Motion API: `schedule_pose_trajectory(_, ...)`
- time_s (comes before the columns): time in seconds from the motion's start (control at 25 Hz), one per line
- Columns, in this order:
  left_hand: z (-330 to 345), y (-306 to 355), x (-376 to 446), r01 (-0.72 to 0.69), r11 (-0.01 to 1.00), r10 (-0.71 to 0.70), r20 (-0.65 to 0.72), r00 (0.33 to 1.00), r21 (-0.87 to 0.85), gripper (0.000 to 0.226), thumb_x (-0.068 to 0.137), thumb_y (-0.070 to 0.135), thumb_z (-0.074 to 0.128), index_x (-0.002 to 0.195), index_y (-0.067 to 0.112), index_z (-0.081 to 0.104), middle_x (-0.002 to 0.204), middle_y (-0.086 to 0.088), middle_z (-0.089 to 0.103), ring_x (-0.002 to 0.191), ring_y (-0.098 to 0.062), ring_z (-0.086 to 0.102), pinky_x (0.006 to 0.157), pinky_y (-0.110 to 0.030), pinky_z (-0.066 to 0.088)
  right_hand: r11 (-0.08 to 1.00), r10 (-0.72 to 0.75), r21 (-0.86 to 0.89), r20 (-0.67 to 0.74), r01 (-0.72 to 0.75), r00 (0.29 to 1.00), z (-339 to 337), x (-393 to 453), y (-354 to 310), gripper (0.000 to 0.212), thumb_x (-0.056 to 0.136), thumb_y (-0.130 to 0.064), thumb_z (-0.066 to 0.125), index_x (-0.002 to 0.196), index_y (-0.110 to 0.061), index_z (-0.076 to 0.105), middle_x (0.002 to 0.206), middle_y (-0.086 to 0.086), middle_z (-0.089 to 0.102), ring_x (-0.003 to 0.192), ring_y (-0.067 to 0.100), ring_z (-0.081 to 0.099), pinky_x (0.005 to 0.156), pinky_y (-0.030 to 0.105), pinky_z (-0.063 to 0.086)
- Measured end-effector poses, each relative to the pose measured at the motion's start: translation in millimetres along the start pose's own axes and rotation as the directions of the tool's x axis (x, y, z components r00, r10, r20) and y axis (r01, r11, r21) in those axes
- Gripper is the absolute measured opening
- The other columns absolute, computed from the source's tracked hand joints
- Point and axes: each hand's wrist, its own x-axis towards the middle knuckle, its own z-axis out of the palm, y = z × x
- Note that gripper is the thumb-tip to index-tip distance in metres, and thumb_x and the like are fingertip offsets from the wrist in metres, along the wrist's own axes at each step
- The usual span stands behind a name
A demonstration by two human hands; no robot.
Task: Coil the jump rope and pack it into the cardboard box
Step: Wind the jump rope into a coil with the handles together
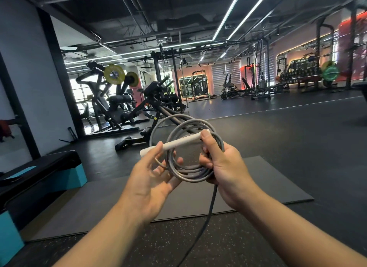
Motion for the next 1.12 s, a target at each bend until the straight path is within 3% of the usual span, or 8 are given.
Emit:
schedule_pose_trajectory(0.12, -23, 29, 0, -0.08, 0.968, 0.097, -0.06, 0.994, 0.237, 0.094, 0.064, 0.056, 0.083, 0.145, 0.026, 0.047, 0.14, -0.016, 0.055, 0.12, -0.038, 0.059, 0.1, -0.063, 0.047, 0.994, -0.05, -0.095, 0.068, 0.056, 0.996, -13, 2, -7, 0.038, 0.094, -0.045, 0.063, 0.067, -0.022, 0.047, 0.053, -0.009, 0.033, 0.044, 0.006, 0.031, 0.046, 0.026, 0.019)
schedule_pose_trajectory(0.24, -13, 70, -3, -0.399, 0.625, 0.379, 0.186, 0.907, 0.671, 0.111, 0.052, 0.073, 0.081, 0.149, 0.042, 0.037, 0.151, 0.003, 0.047, 0.132, -0.02, 0.051, 0.113, -0.048, 0.036, 0.974, -0.089, -0.187, 0.192, 0.125, 0.977, -22, 4, -15, 0.037, 0.098, -0.039, 0.06, 0.069, -0.019, 0.047, 0.056, -0.006, 0.032, 0.048, 0.008, 0.028, 0.045, 0.023, 0.018)
schedule_pose_trajectory(0.36, 27, 92, 6, -0.543, 0.105, 0.072, 0.539, 0.839, 0.833, 0.095, 0.061, 0.068, 0.081, 0.145, 0.05, 0.038, 0.151, 0.018, 0.045, 0.133, -0.004, 0.043, 0.104, -0.027, 0.034, 0.953, -0.091, -0.25, 0.306, 0.172, 0.948, -27, 4, -19, 0.043, 0.101, -0.03, 0.056, 0.059, -0.023, 0.055, 0.055, -0.007, 0.033, 0.048, 0.007, 0.027, 0.044, 0.016, 0.025)
schedule_pose_trajectory(0.48, 66, 86, 13, -0.567, -0.179, -0.277, 0.512, 0.813, 0.804, 0.078, 0.066, 0.054, 0.086, 0.135, 0.039, 0.053, 0.129, 0.019, 0.063, 0.114, 0.0, 0.059, 0.093, -0.02, 0.043, 0.919, -0.064, -0.335, 0.397, 0.209, 0.915, -30, 2, -23, 0.035, 0.102, -0.031, 0.055, 0.072, -0.025, 0.071, 0.055, -0.004, 0.033, 0.05, 0.009, 0.026, 0.047, 0.019, 0.026)
schedule_pose_trajectory(0.6, 74, 77, 21, -0.552, -0.186, -0.388, 0.455, 0.801, 0.813, 0.038, 0.07, 0.039, 0.089, 0.1, 0.021, 0.073, 0.09, 0.003, 0.076, 0.084, -0.012, 0.07, 0.088, -0.033, 0.052, 0.886, -0.026, -0.401, 0.457, 0.232, 0.889, -36, 2, -25, 0.029, 0.102, -0.03, 0.055, 0.088, -0.012, 0.072, 0.053, -0.007, 0.037, 0.05, 0.009, 0.028, 0.049, 0.019, 0.027)
schedule_pose_trajectory(0.76, 59, 53, 22, -0.449, 0.076, -0.48, 0.427, 0.766, 0.89, 0.025, 0.085, 0.018, 0.079, 0.102, 0.002, 0.07, 0.084, -0.028, 0.068, 0.077, -0.026, 0.074, 0.096, -0.046, 0.056, 0.86, 0.03, -0.46, 0.48, 0.222, 0.877, -46, 4, -25, 0.027, 0.099, -0.033, 0.06, 0.089, -0.011, 0.071, 0.058, 0.0, 0.041, 0.051, 0.009, 0.033, 0.051, 0.027, 0.024)
schedule_pose_trajectory(0.88, 50, 43, 14, -0.374, 0.269, -0.489, 0.46, 0.741, 0.888, 0.014, 0.094, 0.025, 0.069, 0.093, 0.011, 0.064, 0.061, -0.002, 0.043, 0.052, -0.013, 0.045, 0.069, -0.036, 0.057, 0.816, 0.049, -0.529, 0.461, 0.231, 0.886, -54, 6, -24, 0.033, 0.098, -0.04, 0.06, 0.092, -0.011, 0.074, 0.057, -0.001, 0.053, 0.051, 0.009, 0.042, 0.048, 0.024, 0.029)
schedule_pose_trajectory(1.12, 34, 53, 9, -0.373, 0.191, -0.439, 0.419, 0.795, 0.908, 0.037, 0.094, 0.05, 0.059, 0.08, 0.015, 0.055, 0.06, 0.006, 0.037, 0.049, -0.012, 0.033, 0.05, -0.026, 0.038, 0.804, 0.043, -0.559, 0.395, 0.203, 0.918, -78, 11, -25, 0.041, 0.089, -0.047, 0.066, 0.082, -0.007, 0.072, 0.058, 0.003, 0.051, 0.053, 0.018, 0.036, 0.051, 0.028, 0.031)
